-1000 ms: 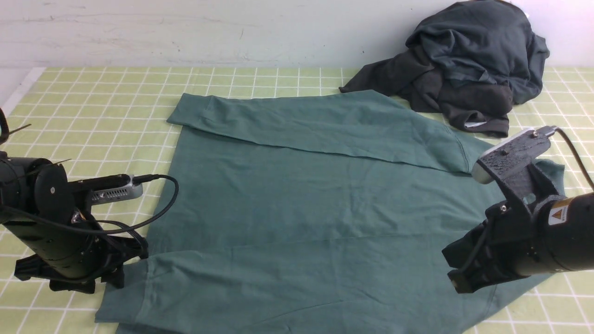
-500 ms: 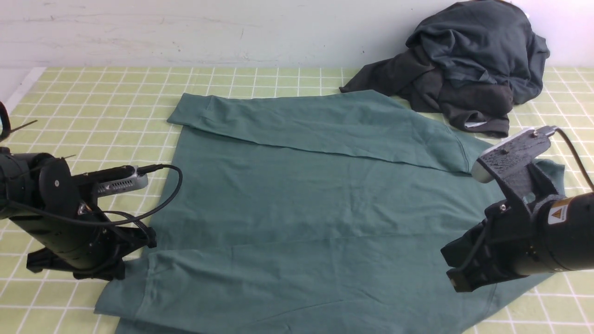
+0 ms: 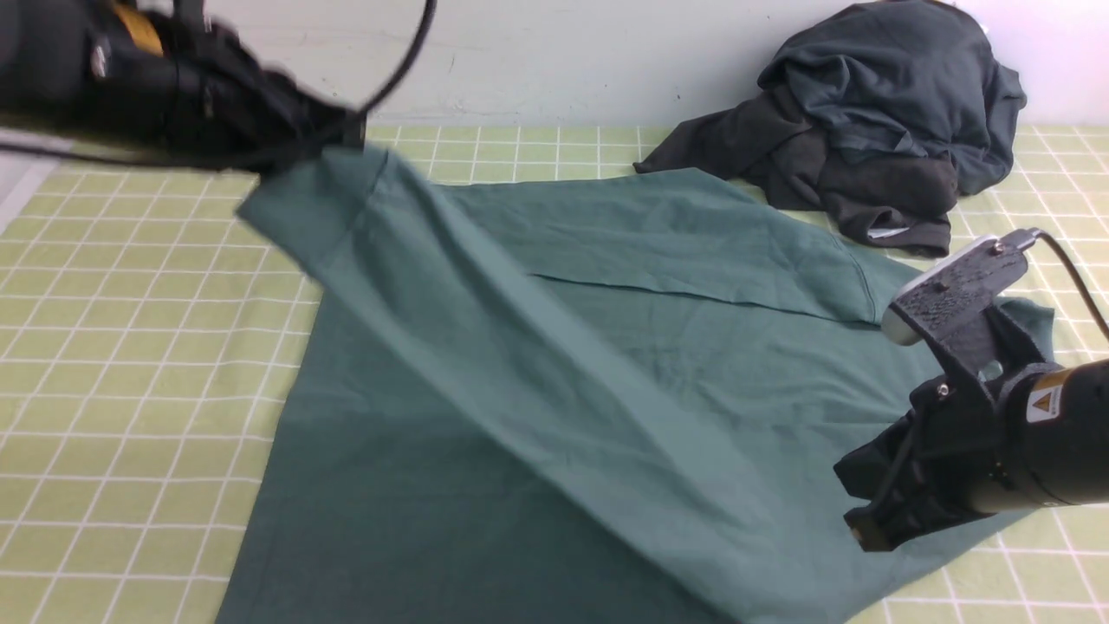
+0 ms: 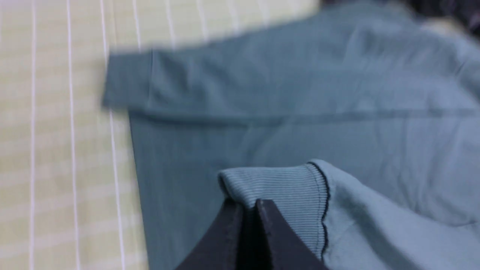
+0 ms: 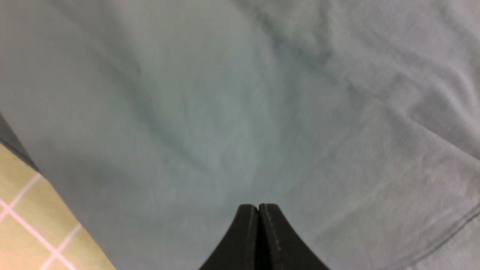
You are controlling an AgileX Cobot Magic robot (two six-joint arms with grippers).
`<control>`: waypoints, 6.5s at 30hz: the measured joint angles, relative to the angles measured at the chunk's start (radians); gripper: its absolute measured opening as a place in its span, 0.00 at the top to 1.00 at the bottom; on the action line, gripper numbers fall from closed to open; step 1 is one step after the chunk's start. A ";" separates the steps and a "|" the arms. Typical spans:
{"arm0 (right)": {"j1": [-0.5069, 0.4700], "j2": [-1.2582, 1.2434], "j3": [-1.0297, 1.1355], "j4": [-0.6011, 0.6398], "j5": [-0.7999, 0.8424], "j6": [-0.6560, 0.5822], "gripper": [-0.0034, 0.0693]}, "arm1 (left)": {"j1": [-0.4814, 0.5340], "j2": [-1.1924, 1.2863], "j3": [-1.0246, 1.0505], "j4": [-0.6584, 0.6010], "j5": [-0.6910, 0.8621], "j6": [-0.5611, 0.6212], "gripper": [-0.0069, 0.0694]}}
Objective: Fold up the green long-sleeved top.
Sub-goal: Use the left arm to drag and place the cuff at the centered position on the left edge of the fabric, then use the left arm to clamp the cuff farthest from it, then use the left arm to drag and drop the cuff onto the cuff closest to the left arm, then use both arms simultaneously to clamp the lower edge of the clothing fabric
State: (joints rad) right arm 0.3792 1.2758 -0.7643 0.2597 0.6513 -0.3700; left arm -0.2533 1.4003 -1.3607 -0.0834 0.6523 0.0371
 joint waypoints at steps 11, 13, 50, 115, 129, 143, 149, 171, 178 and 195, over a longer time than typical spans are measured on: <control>0.000 -0.001 0.000 -0.068 0.000 0.000 0.96 | 0.109 0.413 -0.142 0.002 0.009 0.008 0.88; 0.000 -0.001 0.000 -0.069 0.000 0.000 0.96 | 0.125 0.506 -0.188 0.007 0.027 0.008 0.86; 0.000 -0.001 0.000 -0.047 -0.062 0.000 0.95 | 0.174 1.094 -1.173 0.106 0.523 -0.153 0.88; 0.000 -0.095 0.000 0.057 0.073 0.007 0.95 | -0.267 0.225 0.582 0.315 0.181 0.188 0.74; 0.000 -0.095 0.000 0.105 0.049 -0.099 0.95 | -0.267 0.095 0.569 0.330 0.242 0.039 0.91; 0.000 -0.095 0.000 0.241 0.066 -0.245 0.95 | -0.267 0.158 0.696 0.339 0.017 0.390 0.50; 0.000 -0.096 0.000 0.247 0.073 -0.263 0.95 | -0.273 0.173 0.682 0.356 0.025 0.394 0.59; 0.042 -0.121 0.000 0.136 0.008 -0.676 0.85 | -0.273 -0.023 0.637 0.365 0.163 0.137 0.90; 0.017 0.126 0.000 -0.327 0.101 -0.537 0.57 | -0.273 -0.023 0.637 0.303 0.165 0.087 0.90; 0.011 0.332 -0.002 -0.729 0.036 -0.258 0.53 | -0.273 -0.023 0.637 0.286 0.165 0.088 0.90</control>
State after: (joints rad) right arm 0.3899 1.6077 -0.7660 -0.4698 0.6878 -0.6278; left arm -0.5268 1.3776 -0.7235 0.2022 0.8176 0.1254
